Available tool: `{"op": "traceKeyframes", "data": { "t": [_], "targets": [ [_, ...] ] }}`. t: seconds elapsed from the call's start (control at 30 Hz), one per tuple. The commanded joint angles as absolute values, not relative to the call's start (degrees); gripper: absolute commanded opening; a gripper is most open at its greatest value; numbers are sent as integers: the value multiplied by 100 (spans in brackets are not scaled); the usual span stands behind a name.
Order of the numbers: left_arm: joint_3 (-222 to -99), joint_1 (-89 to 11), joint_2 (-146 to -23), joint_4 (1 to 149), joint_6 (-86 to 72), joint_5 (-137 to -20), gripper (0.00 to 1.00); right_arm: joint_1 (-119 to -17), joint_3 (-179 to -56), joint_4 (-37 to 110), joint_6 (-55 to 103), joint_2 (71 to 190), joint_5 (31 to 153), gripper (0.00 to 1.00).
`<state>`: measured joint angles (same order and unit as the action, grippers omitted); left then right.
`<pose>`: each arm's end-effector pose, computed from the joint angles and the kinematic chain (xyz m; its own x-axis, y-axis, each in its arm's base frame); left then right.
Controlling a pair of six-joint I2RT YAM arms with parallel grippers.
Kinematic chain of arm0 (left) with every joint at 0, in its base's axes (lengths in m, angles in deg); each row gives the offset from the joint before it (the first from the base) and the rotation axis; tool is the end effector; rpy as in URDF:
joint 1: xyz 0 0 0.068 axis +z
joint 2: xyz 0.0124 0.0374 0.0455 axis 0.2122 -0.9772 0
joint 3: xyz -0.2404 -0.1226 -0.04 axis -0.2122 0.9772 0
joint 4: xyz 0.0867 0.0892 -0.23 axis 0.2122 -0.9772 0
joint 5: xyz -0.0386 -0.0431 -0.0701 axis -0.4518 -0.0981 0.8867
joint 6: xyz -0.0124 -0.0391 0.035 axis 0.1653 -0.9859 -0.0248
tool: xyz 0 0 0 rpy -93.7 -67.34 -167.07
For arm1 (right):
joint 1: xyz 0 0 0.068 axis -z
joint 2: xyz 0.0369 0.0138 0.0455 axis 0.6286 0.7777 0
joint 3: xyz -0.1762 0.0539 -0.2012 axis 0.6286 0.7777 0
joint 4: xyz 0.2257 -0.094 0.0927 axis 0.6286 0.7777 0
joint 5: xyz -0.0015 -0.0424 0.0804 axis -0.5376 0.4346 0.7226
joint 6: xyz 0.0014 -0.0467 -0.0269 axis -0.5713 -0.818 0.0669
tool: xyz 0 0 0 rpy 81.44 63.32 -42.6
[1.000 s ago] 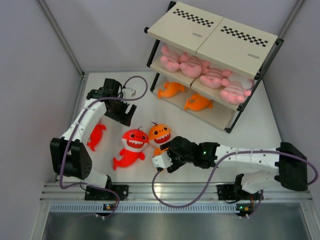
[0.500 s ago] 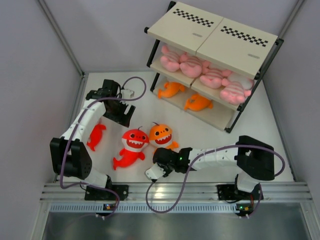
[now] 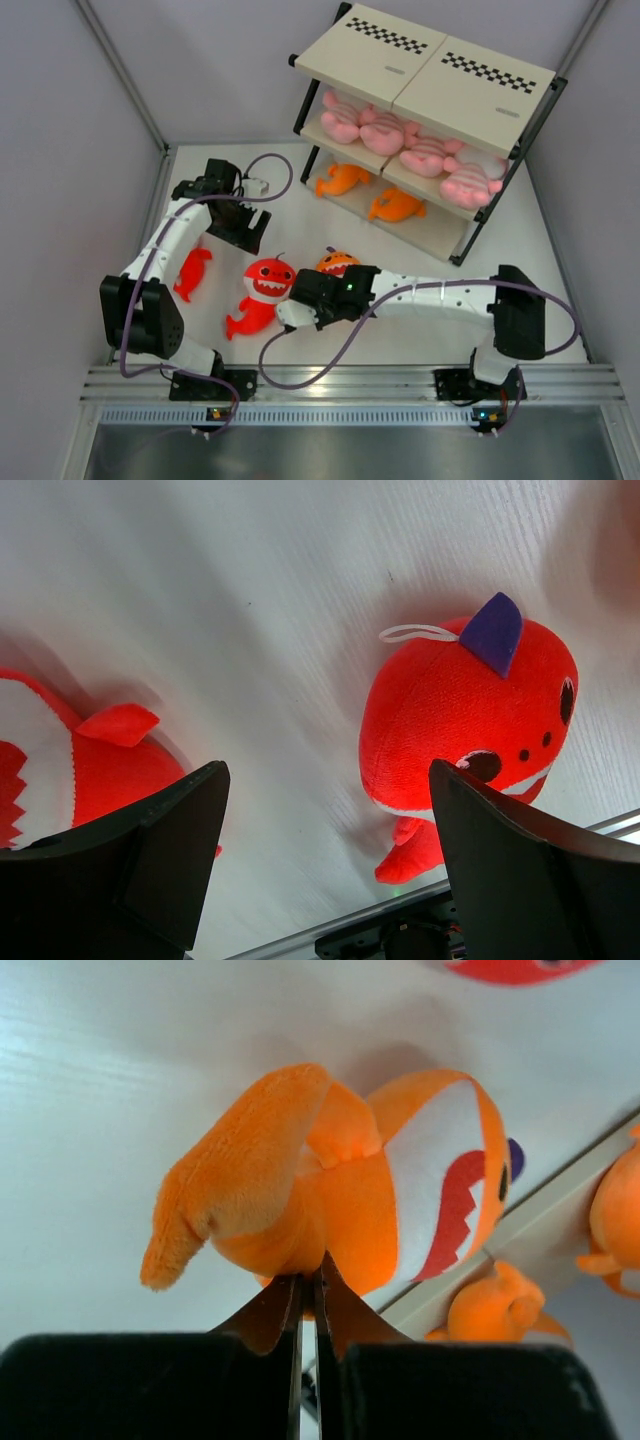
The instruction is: Place and organize the stuffed toys onto the shelf
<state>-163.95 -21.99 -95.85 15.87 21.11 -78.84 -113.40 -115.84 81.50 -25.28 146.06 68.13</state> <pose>0.2938 -0.0555 0.2859 -0.8195 0.4213 -0.3886 0.4657 0.8846 -0.0231 0.1007 0.3243 0.2376 0.4217 -0.9011 -0.1007 -0.8290 -0.3382 -0.4453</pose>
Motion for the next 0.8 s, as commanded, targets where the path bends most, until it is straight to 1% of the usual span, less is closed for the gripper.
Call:
{"op": "traceKeyframes", "data": {
  "t": [0.0, 0.13, 0.27, 0.33, 0.37, 0.43, 0.53, 0.6, 0.77],
  "targets": [
    [-16434, -2166, -9397, 1679, 2185, -7787, 87, -11120, -12202, 9806, -1693, 14037, 6714, 0],
    [-16434, -2166, -9371, 1679, 2176, -7787, 87, -10795, -12000, 10203, -1526, 13676, 6178, 0],
    [-16442, -2166, -9344, 1679, 2193, -7822, 87, -10373, -12149, 10834, -1227, 13640, 6003, 0],
    [-16451, -2166, -9344, 1679, 2185, -7813, 87, -10162, -12150, 10950, -1139, 13649, 5678, 0],
    [-16460, -2166, -9353, 1679, 2193, -7813, 87, -10109, -12088, 10977, -1139, 13623, 5267, 0],
    [-16469, -2166, -9370, 1679, 2176, -7813, 87, -9942, -12079, 10933, -1174, 13579, 5009, 0],
    [-16469, -2166, -9371, 1679, 2176, -7813, 87, -9714, -11975, 10600, -1322, 13544, 4641, 0],
    [-16469, -2166, -9371, 1679, 2167, -7795, 87, -9530, -11790, 10223, -1489, 13526, 4183, 0],
    [-16460, -2166, -9371, 1679, 2185, -7831, 87, -8915, -11192, 8913, -2035, 13587, 4139, 0]
  ]
}}
